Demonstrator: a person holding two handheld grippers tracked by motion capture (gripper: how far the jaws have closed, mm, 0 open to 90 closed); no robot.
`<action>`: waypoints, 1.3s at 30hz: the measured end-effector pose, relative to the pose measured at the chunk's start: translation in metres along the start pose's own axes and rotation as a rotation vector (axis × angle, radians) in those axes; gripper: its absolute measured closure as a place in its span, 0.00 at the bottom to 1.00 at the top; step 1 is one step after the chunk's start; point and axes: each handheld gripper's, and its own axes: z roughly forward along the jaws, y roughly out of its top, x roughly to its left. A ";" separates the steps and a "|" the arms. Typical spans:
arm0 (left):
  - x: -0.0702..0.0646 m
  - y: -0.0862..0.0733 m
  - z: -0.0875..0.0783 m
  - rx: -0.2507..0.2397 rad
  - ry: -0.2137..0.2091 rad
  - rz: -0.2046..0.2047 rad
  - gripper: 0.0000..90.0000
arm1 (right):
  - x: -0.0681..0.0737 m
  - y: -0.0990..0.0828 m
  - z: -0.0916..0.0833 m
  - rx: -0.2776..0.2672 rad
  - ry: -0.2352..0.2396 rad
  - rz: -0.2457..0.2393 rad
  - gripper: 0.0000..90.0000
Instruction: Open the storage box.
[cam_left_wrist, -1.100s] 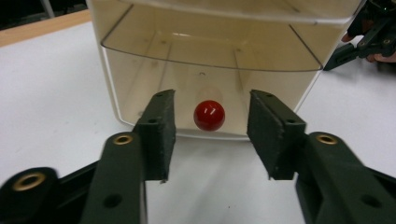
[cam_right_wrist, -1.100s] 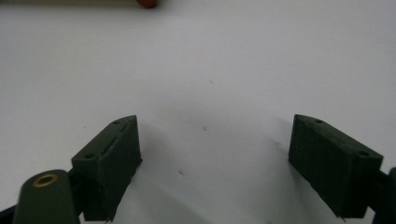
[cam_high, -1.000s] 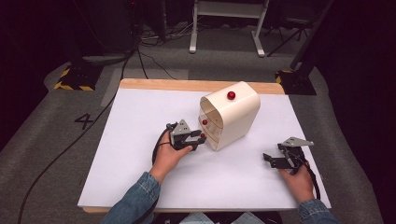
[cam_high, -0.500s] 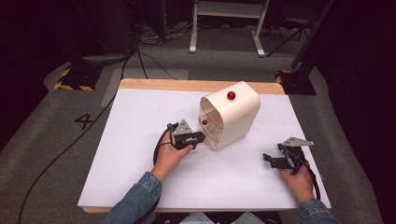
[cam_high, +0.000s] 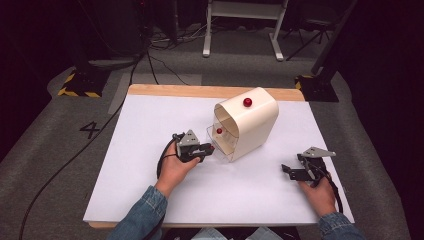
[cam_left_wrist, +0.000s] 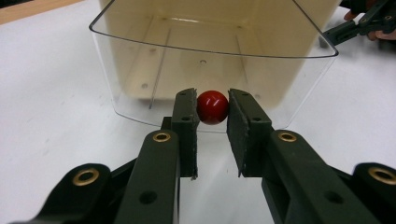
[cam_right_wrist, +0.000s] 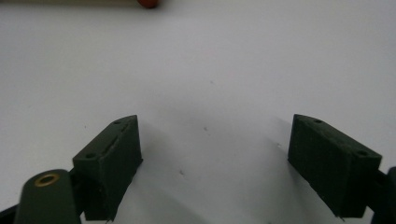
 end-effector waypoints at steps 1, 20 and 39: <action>0.000 -0.001 -0.003 -0.001 0.004 0.005 0.82 | 0.000 0.000 0.000 0.001 0.000 0.001 0.19; -0.004 -0.024 -0.045 -0.001 0.028 -0.009 0.81 | -0.001 0.000 0.000 0.003 0.006 0.006 0.19; 0.006 -0.038 -0.052 0.035 0.000 -0.058 0.61 | -0.001 0.000 0.000 0.003 0.008 0.007 0.19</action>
